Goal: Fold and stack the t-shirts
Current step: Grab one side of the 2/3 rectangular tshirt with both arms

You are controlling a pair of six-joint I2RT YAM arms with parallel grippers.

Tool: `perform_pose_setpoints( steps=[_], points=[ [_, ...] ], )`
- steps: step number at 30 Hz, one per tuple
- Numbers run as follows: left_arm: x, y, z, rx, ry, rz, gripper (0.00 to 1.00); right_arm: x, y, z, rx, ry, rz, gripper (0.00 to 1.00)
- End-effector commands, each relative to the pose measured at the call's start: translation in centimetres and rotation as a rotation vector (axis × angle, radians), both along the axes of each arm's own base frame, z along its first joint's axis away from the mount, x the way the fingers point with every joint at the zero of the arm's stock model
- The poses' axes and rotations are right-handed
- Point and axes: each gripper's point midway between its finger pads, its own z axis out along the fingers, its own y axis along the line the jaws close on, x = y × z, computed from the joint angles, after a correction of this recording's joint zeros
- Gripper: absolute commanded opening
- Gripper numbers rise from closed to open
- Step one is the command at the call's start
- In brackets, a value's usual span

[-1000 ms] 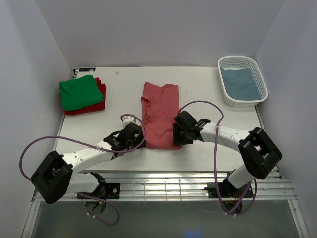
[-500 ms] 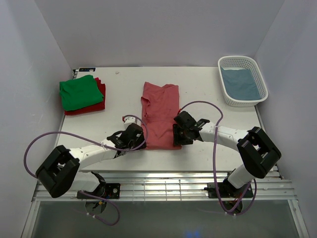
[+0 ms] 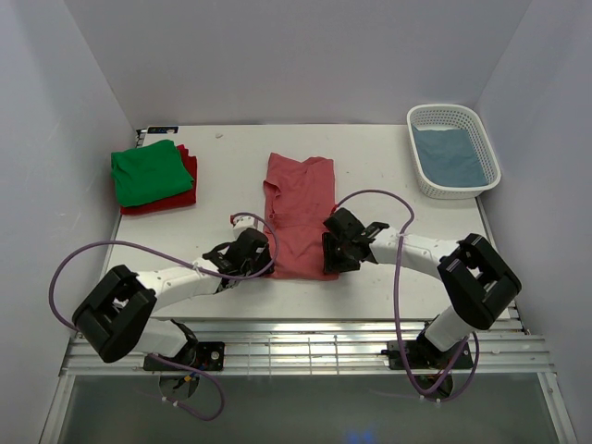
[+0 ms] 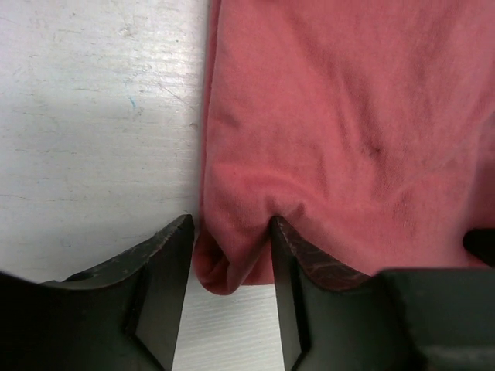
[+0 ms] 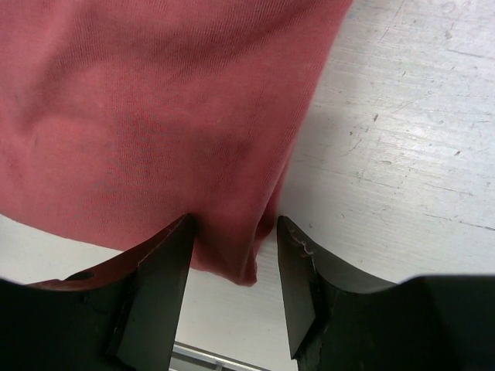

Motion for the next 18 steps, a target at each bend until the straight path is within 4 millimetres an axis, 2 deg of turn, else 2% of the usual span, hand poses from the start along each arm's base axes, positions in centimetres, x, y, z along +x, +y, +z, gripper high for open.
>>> perform_pose_setpoints(
  steps=[1, 3, 8, 10, 12, 13, 14, 16, 17, 18],
  points=[
    [-1.4, 0.4, -1.7, 0.004, 0.072, -0.011, 0.53, -0.4, 0.4, -0.5, 0.006, 0.009, 0.007, 0.53],
    [-1.5, 0.2, -1.8, 0.004, 0.084, -0.018, 0.47, -0.6, 0.3, -0.7, 0.004, 0.015, 0.005, 0.53],
    [-2.1, 0.2, -2.6, 0.002, 0.121, -0.021, 0.44, -1.2, 0.0, -1.7, 0.002, 0.028, 0.005, 0.53],
    [-2.4, 0.3, -2.8, 0.004, 0.128, -0.022, 0.4, -1.2, 0.2, -2.1, 0.005, 0.039, 0.013, 0.5],
    [-2.6, 0.4, -2.9, 0.003, 0.133, -0.026, 0.36, -1.3, 0.5, -2.1, 0.012, 0.041, 0.022, 0.38],
    [-2.7, 0.5, -3.1, 0.005, 0.14, -0.028, 0.29, -1.2, 0.6, -2.1, 0.014, 0.039, 0.026, 0.32],
    [-2.9, 0.6, -3.3, 0.01, 0.145, -0.031, 0.26, -1.2, 0.7, -2.0, 0.013, 0.038, 0.028, 0.22],
    [-3.5, 0.8, -3.8, 0.013, 0.164, -0.043, 0.16, -1.4, 0.7, -2.1, 0.007, 0.041, 0.037, 0.16],
    [-3.9, 0.9, -4.1, 0.017, 0.175, -0.051, 0.13, -1.6, 0.5, -2.2, -0.006, 0.048, 0.041, 0.08],
    [-4.2, 0.7, -4.1, 0.004, 0.179, -0.066, 0.11, -1.8, 0.4, -2.3, -0.015, 0.051, 0.045, 0.08]
  ],
)
